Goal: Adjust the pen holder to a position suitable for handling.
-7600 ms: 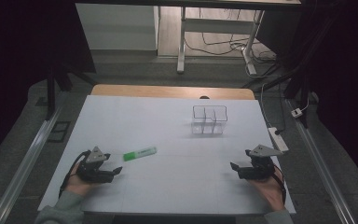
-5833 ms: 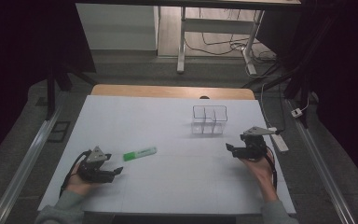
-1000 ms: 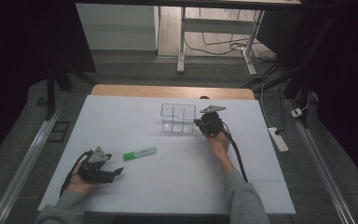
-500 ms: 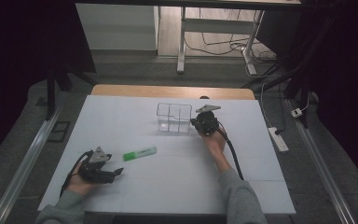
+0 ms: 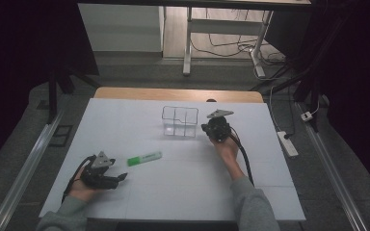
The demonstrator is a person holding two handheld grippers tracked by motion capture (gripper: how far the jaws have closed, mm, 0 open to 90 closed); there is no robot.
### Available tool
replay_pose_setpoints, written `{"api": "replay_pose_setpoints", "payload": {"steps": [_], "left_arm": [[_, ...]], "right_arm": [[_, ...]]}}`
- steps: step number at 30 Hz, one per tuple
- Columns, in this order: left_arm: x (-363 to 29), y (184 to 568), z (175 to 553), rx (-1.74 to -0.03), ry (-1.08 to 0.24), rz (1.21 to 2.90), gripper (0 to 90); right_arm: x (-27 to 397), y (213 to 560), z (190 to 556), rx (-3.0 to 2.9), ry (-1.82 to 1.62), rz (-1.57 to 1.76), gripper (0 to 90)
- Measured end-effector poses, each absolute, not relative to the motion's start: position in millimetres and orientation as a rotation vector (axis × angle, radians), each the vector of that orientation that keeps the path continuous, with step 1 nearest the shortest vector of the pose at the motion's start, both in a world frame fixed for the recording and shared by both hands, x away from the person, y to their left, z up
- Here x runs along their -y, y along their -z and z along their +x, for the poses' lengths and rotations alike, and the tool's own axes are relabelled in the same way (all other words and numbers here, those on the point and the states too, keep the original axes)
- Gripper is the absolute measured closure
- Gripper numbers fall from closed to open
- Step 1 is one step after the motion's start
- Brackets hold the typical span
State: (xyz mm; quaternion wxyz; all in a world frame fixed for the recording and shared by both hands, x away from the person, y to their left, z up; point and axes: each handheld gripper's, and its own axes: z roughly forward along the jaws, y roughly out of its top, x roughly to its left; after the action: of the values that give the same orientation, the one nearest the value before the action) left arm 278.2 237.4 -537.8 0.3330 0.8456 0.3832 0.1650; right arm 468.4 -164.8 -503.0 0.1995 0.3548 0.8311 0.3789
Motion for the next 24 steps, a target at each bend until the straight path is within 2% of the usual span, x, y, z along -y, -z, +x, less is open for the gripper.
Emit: {"api": "replay_pose_setpoints", "payload": {"steps": [11,14,15,16,18,19,20,23,24], "left_arm": [[-237.1,538.0,278.8,-0.998,-0.429,2.207,26.0],[-236.7,538.5,280.1,-0.996,-0.424,2.204,26.0],[-236.6,538.6,280.9,-0.993,-0.422,2.203,26.0],[-236.5,538.7,281.6,-0.993,-0.421,2.202,26.1],[-235.9,538.8,282.8,-0.99,-0.419,2.202,26.2],[-235.4,538.7,283.3,-0.989,-0.419,2.202,26.2],[-235.0,538.6,283.9,-0.987,-0.418,2.203,26.2],[-234.0,538.1,284.7,-0.983,-0.417,2.206,26.2],[-233.9,537.9,284.5,-0.984,-0.417,2.206,26.2]], "right_arm": [[194.7,492.6,432.3,-2.325,-1.076,0.992,90.0],[200.3,489.3,422.8,-2.335,-1.102,0.964,79.4],[200.3,489.3,422.8,-2.335,-1.102,0.964,79.4],[203.7,487.2,416.7,-2.341,-1.114,0.954,70.9],[207.9,485.8,410.8,-2.34,-1.133,0.952,63.4],[207.9,485.8,410.8,-2.34,-1.133,0.952,63.4],[212.6,484.2,404.3,-2.337,-1.145,0.95,58.8],[217.2,483.0,397.8,-2.336,-1.152,0.935,55.4],[221.4,482.5,392.3,-2.334,-1.145,0.93,51.7]]}}
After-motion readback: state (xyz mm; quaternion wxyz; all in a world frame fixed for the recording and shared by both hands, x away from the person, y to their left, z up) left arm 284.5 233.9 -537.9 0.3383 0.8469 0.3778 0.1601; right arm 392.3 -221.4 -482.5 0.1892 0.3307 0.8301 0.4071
